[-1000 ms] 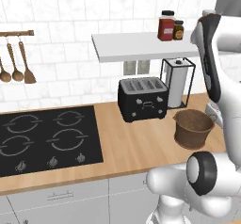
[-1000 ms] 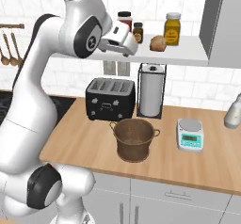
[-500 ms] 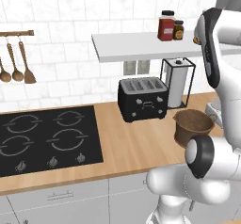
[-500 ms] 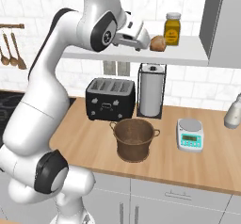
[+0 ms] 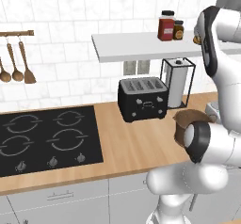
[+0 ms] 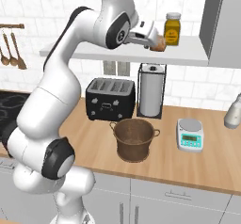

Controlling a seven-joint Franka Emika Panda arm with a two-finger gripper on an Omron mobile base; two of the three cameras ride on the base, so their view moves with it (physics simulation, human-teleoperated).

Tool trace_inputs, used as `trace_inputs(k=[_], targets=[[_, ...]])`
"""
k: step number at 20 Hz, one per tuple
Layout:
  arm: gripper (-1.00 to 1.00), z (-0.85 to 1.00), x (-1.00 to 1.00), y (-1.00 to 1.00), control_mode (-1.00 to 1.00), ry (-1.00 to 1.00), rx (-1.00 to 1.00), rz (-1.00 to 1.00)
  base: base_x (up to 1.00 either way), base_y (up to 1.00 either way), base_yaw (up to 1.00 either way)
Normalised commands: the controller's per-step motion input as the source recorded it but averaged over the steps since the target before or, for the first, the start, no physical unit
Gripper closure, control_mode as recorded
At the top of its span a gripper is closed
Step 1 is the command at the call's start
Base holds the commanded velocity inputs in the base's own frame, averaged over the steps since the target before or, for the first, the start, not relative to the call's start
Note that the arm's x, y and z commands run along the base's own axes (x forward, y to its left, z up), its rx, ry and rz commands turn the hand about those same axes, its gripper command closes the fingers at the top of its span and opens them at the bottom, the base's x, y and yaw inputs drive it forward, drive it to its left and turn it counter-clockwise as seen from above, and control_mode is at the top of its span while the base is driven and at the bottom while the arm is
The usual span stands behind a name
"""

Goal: Open the cabinet, pick up the bread from the cabinet and place it in the basket. Then move the basket to the dining counter.

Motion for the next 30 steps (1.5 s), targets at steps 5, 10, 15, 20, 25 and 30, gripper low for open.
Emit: trace_inputs(k=[5, 10, 15, 20, 25, 30], targets=[[-1.0, -0.18, 0.29, -0.32, -1.0, -0.11, 0.0, 0.09, 0.0, 0.0, 0.0], [-1.0, -0.09, 0.34, -0.3, -1.0, -0.05, 0.0, 0.01, 0.0, 0.0, 0.0], [-1.0, -0.05, 0.5, -0.15, -1.0, 0.02, 0.0, 0.0, 0.0, 0.0, 0.0], [-1.0, 0.0, 0.49, -0.1, -1.0, 0.01, 0.0, 0.0, 0.0, 0.0, 0.0], [-1.0, 0.0, 0.49, -0.2, -1.0, 0.02, 0.01, 0.02, 0.0, 0.0, 0.0], [-1.0, -0.01, 0.37, -0.32, -1.0, 0.06, 0.02, 0.05, 0.0, 0.0, 0.0]])
